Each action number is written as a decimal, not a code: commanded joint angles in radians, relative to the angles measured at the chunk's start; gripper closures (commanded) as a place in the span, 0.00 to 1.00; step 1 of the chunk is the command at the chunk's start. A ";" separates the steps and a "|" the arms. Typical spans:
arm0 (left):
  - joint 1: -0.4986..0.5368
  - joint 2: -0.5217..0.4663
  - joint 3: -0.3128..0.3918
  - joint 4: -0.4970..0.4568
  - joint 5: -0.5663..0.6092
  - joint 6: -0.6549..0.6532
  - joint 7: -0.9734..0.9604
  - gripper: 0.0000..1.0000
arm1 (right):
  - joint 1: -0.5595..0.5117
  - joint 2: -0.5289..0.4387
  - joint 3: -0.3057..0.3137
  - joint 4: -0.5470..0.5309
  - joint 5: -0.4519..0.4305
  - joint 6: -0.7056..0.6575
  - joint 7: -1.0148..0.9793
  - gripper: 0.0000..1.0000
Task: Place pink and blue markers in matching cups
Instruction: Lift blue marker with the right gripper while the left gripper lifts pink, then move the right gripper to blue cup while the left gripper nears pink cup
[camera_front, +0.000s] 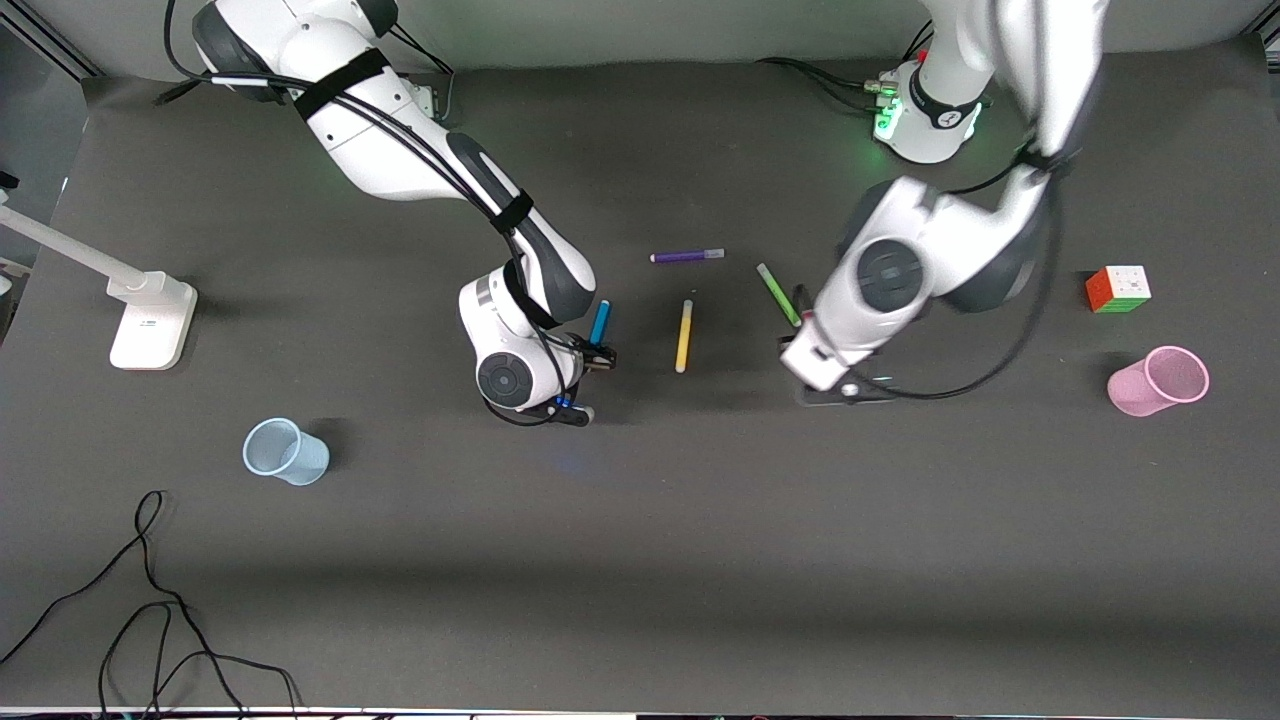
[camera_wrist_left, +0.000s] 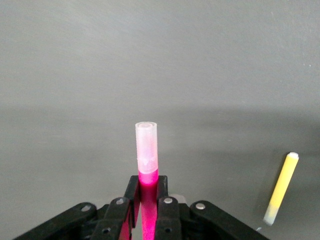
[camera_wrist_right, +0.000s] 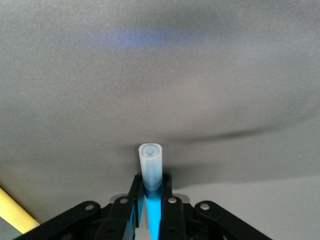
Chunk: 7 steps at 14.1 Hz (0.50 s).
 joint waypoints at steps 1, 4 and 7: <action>0.062 -0.129 -0.006 -0.005 0.010 -0.089 0.130 1.00 | -0.014 -0.016 -0.008 0.016 0.014 -0.003 0.017 1.00; 0.168 -0.180 -0.003 0.091 0.010 -0.262 0.314 1.00 | -0.016 -0.087 -0.035 0.023 -0.001 -0.044 0.000 1.00; 0.321 -0.230 -0.003 0.104 0.009 -0.306 0.624 1.00 | -0.016 -0.190 -0.119 0.031 -0.013 -0.105 -0.088 1.00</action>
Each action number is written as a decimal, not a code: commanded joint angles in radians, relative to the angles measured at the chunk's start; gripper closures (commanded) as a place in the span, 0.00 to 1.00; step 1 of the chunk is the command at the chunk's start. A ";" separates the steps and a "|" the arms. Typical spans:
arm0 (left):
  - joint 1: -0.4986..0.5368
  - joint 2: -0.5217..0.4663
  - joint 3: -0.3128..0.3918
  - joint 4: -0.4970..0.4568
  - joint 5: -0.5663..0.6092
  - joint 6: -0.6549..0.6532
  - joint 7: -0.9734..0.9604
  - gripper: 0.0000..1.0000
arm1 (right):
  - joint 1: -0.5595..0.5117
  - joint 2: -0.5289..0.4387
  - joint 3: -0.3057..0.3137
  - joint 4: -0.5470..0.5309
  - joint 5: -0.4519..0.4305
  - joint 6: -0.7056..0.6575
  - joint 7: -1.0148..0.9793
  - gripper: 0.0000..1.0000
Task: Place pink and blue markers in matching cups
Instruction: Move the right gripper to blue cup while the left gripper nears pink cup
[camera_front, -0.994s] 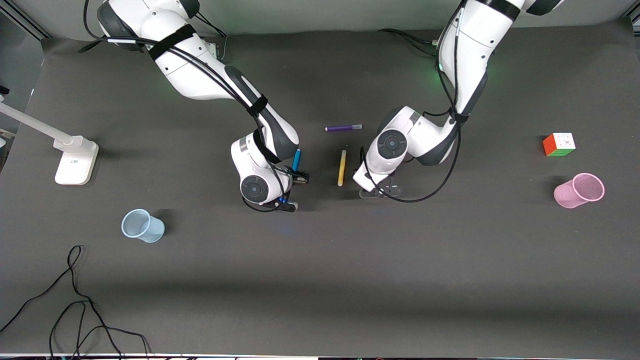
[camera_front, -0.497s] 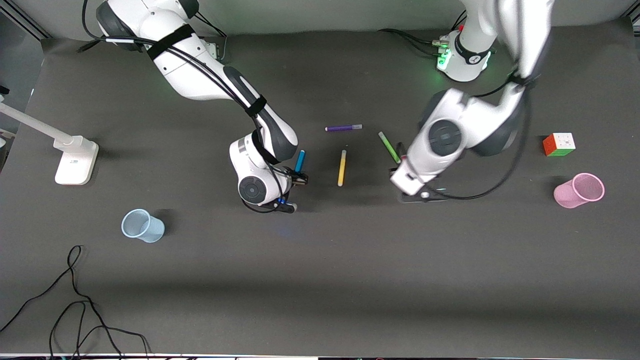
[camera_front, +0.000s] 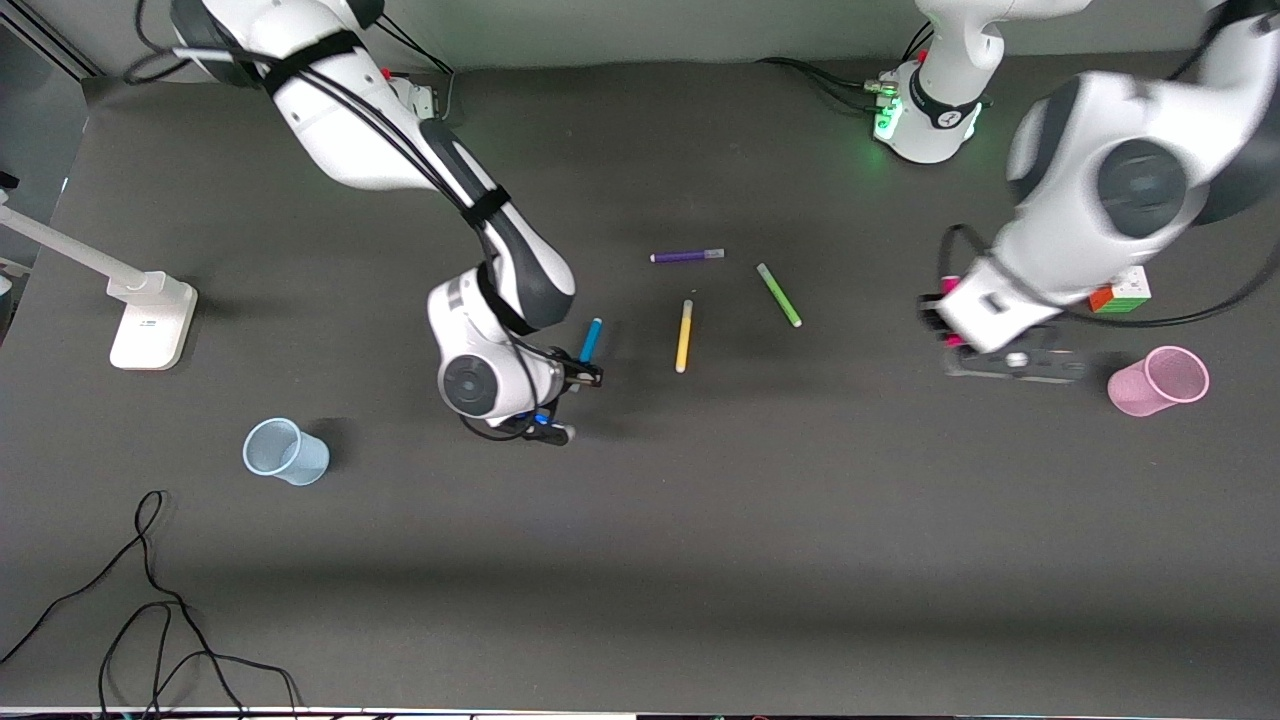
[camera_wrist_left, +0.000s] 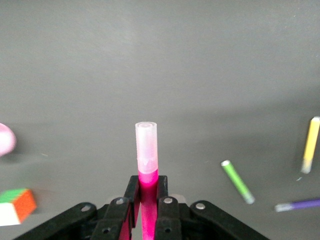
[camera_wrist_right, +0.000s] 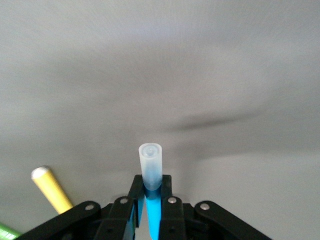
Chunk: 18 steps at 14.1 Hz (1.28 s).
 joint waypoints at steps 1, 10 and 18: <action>0.150 -0.027 -0.010 0.012 0.003 -0.016 0.287 1.00 | 0.001 -0.125 -0.092 -0.011 -0.007 -0.080 -0.102 1.00; 0.547 0.065 -0.010 0.015 -0.180 0.122 1.135 1.00 | 0.004 -0.311 -0.243 -0.017 -0.456 -0.028 -0.143 1.00; 0.760 0.317 -0.010 0.014 -0.458 0.220 1.768 1.00 | 0.004 -0.339 -0.442 -0.145 -0.564 0.138 -0.391 1.00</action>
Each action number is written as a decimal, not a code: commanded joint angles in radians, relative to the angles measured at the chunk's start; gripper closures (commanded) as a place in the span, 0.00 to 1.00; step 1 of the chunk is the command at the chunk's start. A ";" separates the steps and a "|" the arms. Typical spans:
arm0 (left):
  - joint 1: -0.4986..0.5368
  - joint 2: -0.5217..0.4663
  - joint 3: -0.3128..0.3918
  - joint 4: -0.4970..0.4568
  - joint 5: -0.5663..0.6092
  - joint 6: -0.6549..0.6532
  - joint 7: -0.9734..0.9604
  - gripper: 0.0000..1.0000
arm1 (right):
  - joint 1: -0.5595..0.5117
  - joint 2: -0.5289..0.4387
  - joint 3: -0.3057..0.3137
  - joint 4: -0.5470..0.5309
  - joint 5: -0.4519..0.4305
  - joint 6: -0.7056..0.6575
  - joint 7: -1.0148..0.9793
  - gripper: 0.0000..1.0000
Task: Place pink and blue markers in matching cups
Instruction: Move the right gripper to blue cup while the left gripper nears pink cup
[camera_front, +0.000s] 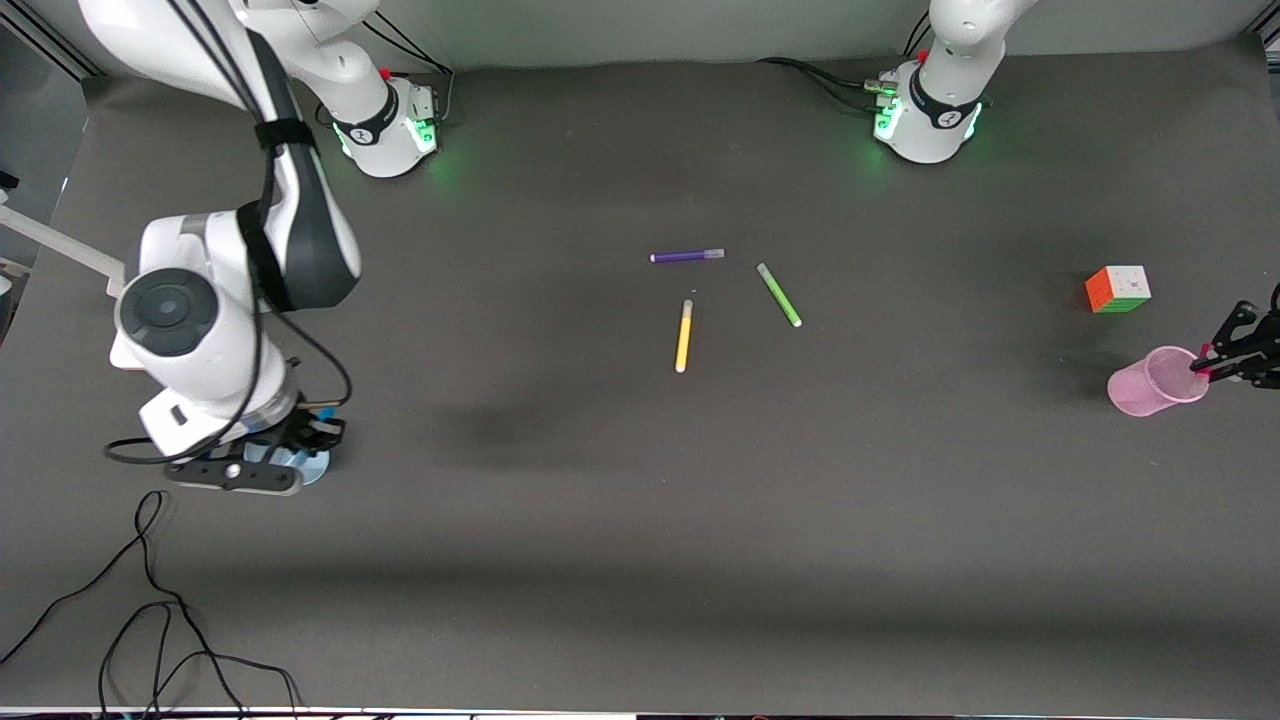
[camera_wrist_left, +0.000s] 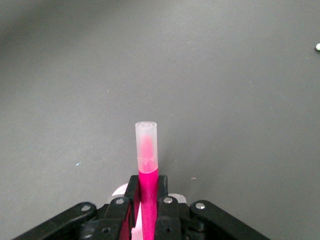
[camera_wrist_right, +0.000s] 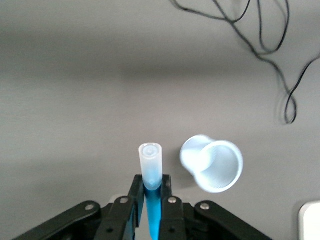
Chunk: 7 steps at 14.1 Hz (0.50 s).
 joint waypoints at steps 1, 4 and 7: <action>0.028 0.044 -0.016 0.012 -0.079 0.008 0.151 1.00 | 0.012 -0.040 -0.074 -0.094 -0.022 0.111 -0.138 1.00; 0.056 0.095 -0.016 0.015 -0.140 0.008 0.279 1.00 | 0.012 -0.062 -0.134 -0.204 -0.022 0.258 -0.243 1.00; 0.088 0.135 -0.018 0.018 -0.186 0.005 0.392 1.00 | 0.012 -0.072 -0.166 -0.326 -0.022 0.457 -0.290 1.00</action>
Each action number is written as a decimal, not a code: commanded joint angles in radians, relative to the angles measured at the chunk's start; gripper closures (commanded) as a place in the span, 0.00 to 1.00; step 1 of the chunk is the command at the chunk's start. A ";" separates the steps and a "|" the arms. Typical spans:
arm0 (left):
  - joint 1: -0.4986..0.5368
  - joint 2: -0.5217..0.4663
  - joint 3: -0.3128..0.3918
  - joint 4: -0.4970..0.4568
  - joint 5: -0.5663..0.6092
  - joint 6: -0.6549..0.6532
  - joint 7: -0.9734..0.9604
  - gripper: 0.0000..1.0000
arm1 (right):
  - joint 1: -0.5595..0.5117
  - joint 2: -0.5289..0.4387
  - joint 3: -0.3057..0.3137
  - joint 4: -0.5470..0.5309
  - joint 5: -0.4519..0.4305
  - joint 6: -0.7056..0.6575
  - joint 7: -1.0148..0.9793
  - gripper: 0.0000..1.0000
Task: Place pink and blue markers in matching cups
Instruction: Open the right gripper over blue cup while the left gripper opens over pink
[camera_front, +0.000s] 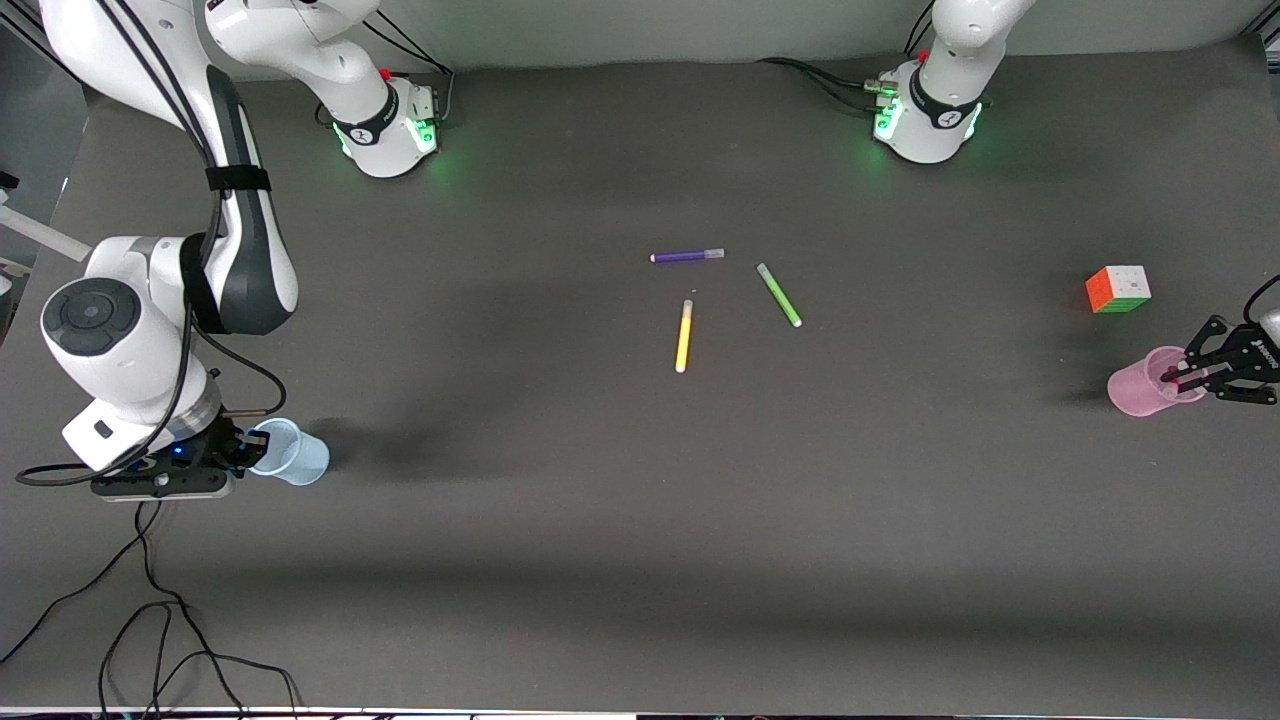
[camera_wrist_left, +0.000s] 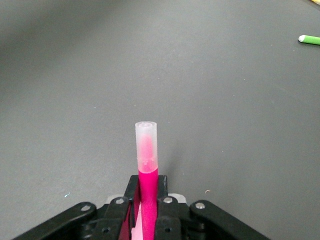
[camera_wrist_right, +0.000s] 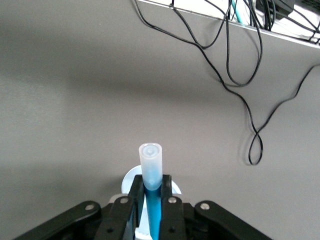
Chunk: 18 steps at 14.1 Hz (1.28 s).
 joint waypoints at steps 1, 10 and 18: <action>0.047 0.033 -0.018 0.015 -0.035 -0.009 0.089 1.00 | 0.014 -0.047 -0.023 -0.149 -0.022 0.185 -0.040 1.00; 0.068 0.080 -0.018 0.055 -0.081 -0.067 0.169 0.00 | 0.014 -0.053 -0.026 -0.300 -0.011 0.431 -0.026 1.00; 0.003 -0.033 -0.022 0.143 -0.023 -0.131 -0.107 0.00 | -0.003 -0.033 -0.032 -0.363 -0.005 0.502 -0.006 1.00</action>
